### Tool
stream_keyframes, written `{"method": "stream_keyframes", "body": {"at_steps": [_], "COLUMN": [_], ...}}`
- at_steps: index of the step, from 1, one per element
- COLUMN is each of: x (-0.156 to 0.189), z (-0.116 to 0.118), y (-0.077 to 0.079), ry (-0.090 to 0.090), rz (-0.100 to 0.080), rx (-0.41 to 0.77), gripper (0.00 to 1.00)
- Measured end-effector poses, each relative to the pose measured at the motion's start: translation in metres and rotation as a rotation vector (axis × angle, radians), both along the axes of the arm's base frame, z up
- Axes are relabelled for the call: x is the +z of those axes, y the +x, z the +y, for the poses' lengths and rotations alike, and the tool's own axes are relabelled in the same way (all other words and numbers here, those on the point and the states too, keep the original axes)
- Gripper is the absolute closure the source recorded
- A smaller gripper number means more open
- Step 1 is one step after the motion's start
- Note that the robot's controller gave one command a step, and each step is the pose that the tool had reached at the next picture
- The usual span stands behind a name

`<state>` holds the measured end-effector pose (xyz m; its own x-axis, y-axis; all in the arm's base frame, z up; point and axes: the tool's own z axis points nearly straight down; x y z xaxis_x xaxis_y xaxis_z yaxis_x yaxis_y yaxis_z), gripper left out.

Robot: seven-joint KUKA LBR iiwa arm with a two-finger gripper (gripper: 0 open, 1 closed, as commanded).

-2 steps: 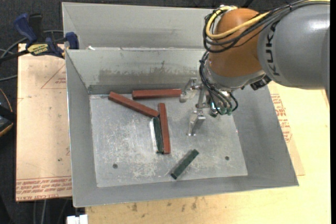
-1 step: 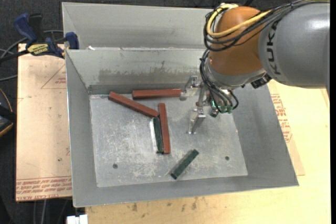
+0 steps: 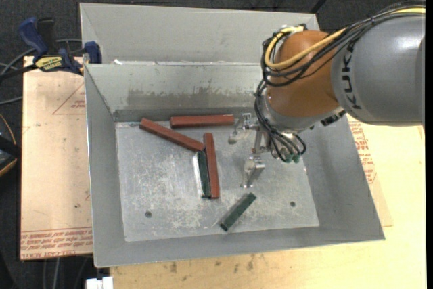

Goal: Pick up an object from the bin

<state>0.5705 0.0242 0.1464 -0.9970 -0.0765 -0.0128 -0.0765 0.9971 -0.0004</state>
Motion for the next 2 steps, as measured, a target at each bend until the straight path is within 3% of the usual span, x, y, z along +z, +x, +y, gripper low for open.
{"method": "stream_keyframes", "body": {"at_steps": [1, 2], "x": [-0.025, -0.067], "z": [0.005, -0.069], "y": [-0.037, -0.030], "ry": [-0.001, -0.002], "rz": [0.017, 0.005], "rx": [0.281, 0.266], "gripper": [0.00, 1.00]}}
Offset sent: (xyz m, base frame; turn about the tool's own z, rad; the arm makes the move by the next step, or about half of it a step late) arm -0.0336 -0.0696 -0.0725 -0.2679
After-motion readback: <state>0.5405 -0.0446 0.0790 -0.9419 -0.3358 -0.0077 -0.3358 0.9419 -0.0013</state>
